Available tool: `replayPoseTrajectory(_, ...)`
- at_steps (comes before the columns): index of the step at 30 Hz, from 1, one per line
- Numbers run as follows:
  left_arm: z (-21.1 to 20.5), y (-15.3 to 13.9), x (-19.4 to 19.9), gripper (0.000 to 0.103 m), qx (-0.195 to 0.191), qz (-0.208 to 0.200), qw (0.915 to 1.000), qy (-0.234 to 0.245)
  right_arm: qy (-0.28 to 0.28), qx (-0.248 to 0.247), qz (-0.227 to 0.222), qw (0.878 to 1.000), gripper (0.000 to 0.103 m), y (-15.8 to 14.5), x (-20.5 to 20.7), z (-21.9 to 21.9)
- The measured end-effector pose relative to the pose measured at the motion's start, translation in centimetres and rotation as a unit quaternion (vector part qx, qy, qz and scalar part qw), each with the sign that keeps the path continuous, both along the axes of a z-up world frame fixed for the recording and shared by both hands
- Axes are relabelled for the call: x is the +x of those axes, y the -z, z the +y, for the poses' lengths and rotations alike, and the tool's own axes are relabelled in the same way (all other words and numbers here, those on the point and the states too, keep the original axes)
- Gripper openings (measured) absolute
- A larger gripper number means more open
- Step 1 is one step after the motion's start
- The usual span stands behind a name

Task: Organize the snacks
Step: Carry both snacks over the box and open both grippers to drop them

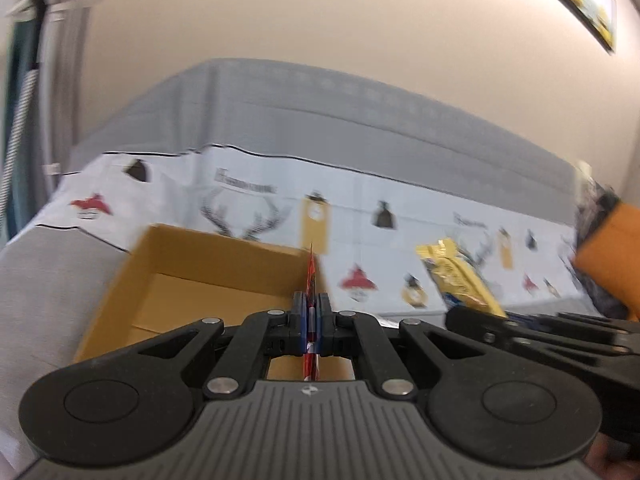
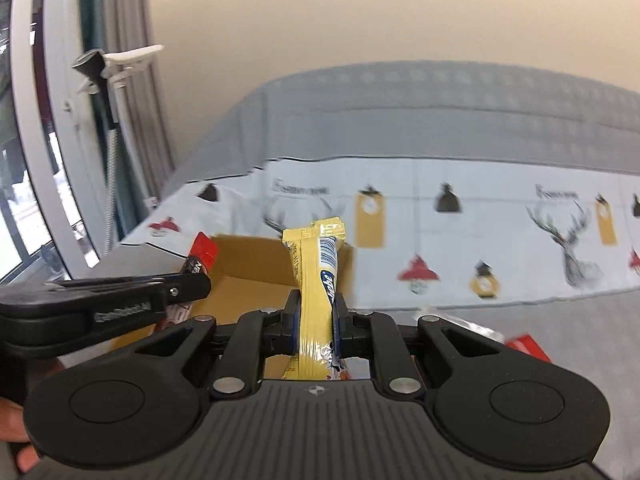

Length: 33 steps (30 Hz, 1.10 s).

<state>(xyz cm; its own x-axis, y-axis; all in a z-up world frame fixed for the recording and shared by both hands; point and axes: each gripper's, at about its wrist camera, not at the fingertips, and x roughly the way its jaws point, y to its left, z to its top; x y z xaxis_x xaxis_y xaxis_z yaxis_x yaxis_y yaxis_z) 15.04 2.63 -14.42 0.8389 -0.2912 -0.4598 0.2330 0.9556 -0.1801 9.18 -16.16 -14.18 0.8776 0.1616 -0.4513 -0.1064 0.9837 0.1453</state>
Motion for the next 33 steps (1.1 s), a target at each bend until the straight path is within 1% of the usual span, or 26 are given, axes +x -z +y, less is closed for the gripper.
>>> replayPoseTrajectory(1,0.7,0.0,0.6,0.004,-0.003,0.003,1.0,-0.007,-0.008,-0.003,0.0,1.0,0.015,-0.3,0.5,0.8)
replayPoseTrajectory(3,1.8,1.1,1.9,0.004,-0.011,0.02,0.9996,-0.017,-0.019,-0.013,0.002,1.0,0.015,-0.4,1.5,2.2)
replayPoseTrajectory(7,2.9,4.3,4.1,0.004,-0.015,0.053,0.998,-0.029,-0.03,-0.026,0.018,0.999,0.016,1.0,3.6,4.3)
replayPoseTrajectory(12,3.9,8.1,6.0,0.004,-0.006,0.081,0.9958,-0.041,-0.036,-0.037,0.048,0.998,0.016,4.1,6.4,5.7)
replayPoseTrajectory(17,4.8,10.9,7.4,0.004,0.001,0.099,0.9932,-0.061,-0.033,-0.039,0.083,0.995,0.016,7.5,8.6,6.1)
replayPoseTrajectory(21,4.8,13.4,9.0,0.004,0.006,0.135,0.9892,-0.055,-0.029,-0.029,0.128,0.991,0.016,10.5,10.5,6.5)
replayPoseTrajectory(23,4.8,14.2,9.5,0.004,0.003,0.155,0.9867,-0.051,-0.029,-0.018,0.161,0.986,0.016,12.2,11.4,6.7)
replayPoseTrajectory(24,5.0,14.5,9.7,0.004,-0.006,0.164,0.9852,-0.048,-0.03,-0.013,0.174,0.984,0.016,13.0,11.8,6.8)
replayPoseTrajectory(26,5.2,14.5,9.8,0.005,-0.012,0.17,0.9843,-0.045,-0.034,-0.006,0.195,0.98,0.016,14.2,12.2,7.1)
replayPoseTrajectory(29,5.1,15.1,9.9,0.004,-0.008,0.182,0.9823,-0.042,-0.04,-0.042,0.181,0.982,0.016,14.5,12.2,8.2)
replayPoseTrajectory(33,4.8,15.5,10.4,0.004,-0.007,0.19,0.9812,-0.034,-0.061,-0.043,0.183,0.98,0.016,14.6,12.4,9.0)
